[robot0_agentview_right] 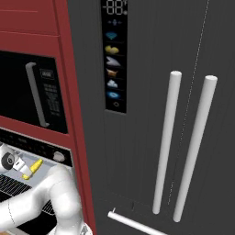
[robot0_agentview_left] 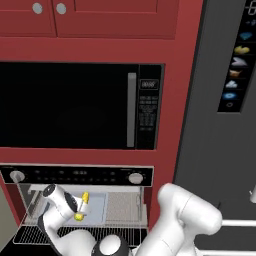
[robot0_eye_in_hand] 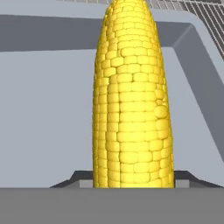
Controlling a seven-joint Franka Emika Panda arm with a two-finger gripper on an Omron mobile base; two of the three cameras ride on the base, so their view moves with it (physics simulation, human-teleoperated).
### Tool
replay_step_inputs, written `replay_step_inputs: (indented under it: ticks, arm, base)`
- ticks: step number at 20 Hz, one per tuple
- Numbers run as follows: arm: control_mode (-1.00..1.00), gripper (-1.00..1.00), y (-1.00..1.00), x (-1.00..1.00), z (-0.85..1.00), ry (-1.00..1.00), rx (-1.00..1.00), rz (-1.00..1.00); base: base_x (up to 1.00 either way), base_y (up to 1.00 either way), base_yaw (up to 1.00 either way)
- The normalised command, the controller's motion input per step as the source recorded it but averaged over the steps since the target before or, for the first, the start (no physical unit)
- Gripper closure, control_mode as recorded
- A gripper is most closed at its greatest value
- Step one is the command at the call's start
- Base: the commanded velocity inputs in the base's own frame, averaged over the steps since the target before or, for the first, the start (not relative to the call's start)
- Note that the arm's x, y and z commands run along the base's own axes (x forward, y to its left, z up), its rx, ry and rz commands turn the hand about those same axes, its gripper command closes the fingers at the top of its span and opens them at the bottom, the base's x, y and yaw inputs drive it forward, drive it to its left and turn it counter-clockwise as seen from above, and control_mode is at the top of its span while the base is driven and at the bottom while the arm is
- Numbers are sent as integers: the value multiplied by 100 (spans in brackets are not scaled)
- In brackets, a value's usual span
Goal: Place the corn on the bottom rack of the oven.
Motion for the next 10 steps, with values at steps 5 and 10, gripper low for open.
replay_step_inputs:
  ticks: [5, 10]
  arm:
    - [-100, -100, 0, -1, -15, 1, 0, 0]
    - [-100, -100, 6, -14, 0, 0, 0, 0]
  base:
    - [0, 0, 0]
    - [0, 0, 0]
